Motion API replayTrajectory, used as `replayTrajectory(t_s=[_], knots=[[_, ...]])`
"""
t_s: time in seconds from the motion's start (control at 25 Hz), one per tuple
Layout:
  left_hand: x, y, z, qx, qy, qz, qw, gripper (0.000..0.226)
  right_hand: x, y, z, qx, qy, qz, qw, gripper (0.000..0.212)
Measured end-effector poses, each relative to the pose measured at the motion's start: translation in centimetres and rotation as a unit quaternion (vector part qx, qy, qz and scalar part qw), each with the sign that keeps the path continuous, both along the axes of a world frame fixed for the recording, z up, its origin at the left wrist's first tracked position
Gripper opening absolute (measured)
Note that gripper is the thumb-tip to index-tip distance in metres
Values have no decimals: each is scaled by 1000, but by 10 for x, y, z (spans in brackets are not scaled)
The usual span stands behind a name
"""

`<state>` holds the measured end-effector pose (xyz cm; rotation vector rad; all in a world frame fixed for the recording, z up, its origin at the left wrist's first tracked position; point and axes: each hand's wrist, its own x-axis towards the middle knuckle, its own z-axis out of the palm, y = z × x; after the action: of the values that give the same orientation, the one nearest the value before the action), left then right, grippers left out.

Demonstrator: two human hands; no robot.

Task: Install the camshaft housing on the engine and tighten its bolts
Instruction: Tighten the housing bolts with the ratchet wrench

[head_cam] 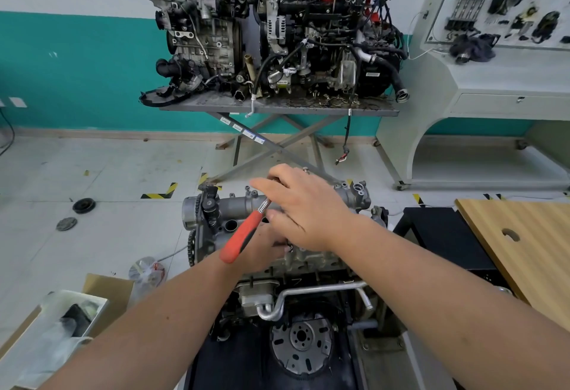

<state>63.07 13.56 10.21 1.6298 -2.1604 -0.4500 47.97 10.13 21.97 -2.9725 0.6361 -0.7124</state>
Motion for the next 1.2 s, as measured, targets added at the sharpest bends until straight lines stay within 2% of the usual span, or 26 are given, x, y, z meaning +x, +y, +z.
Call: replayTrajectory(t_s=[0.04, 0.12, 0.24, 0.28, 0.32, 0.36, 0.4, 0.44, 0.48, 0.52, 0.56, 0.6, 0.64, 0.68, 0.72, 0.8, 0.88, 0.92, 0.96, 1.0, 1.04, 1.12, 1.2], knots=[[0, -1, 1, 4, -29, -1, 1000, 23, -2, -1, 4, 2, 31, 6, 1000, 55], [-2, -2, 2, 86, -82, 34, 992, 25, -1, -1, 11, -16, 66, -1, 998, 52], [-3, -4, 4, 159, -106, 54, 980, 26, 10, -5, 22, -9, 84, -83, 993, 31], [-3, -5, 4, 166, -107, 52, 979, 27, 15, -8, 28, 40, 93, -127, 987, 28], [-3, -5, 3, 167, -105, 51, 979, 27, 19, -11, 33, 136, 85, -166, 973, 29], [-2, -5, 3, 169, -103, 49, 979, 27, 21, -13, 36, 285, 45, -186, 939, 26], [-2, -5, 3, 169, -100, 49, 979, 27, 22, -13, 37, 461, -30, -183, 868, 20], [-1, -5, 2, 165, -96, 49, 980, 26, 22, -7, 37, 618, -121, -155, 761, 14], [-1, -5, 1, 158, -94, 48, 982, 26, 20, -2, 34, 721, -223, -109, 647, 12], [-1, -5, 1, 152, -95, 47, 983, 25, 19, 2, 28, 766, -314, -69, 557, 14], [-1, -5, 1, 148, -93, 47, 983, 24, 18, 6, 20, 775, -387, -46, 497, 17], [-2, -5, 1, 146, -90, 47, 984, 25, 19, 9, 13, 769, -443, -34, 460, 18], [-2, -5, 1, 148, -89, 46, 984, 25, 21, 10, 6, 753, -482, -32, 447, 17], [-1, -5, 1, 149, -88, 46, 984, 25, 22, 10, 0, 729, -500, -38, 466, 15], [-1, -5, -1, 148, -89, 45, 984, 25, 23, 10, -5, 694, -497, -49, 519, 13], [1, -5, -2, 146, -85, 44, 985, 24, 19, 11, -15, 576, -442, -74, 683, 22], [1, -5, -2, 145, -84, 47, 985, 24, 11, 11, -21, 368, -375, -72, 848, 28], [1, -6, -2, 147, -95, 47, 984, 25, 7, 8, -24, 230, -335, -65, 911, 28], [1, -7, -3, 145, -106, 52, 982, 28, 5, 3, -26, 97, -288, -49, 951, 29], [0, -8, -4, 150, -112, 51, 981, 33, 4, -1, -28, -2, -244, -41, 969, 32], [0, -8, -5, 148, -79, 55, 984, 37, 4, -3, -27, -58, -206, -44, 976, 35], [-1, -6, -6, 136, 10, 33, 990, 31, 6, -4, -19, -86, -140, -57, 985, 39], [-2, -2, 0, 96, -23, 15, 995, 21, 3, -4, -11, -75, -83, -52, 992, 42]])
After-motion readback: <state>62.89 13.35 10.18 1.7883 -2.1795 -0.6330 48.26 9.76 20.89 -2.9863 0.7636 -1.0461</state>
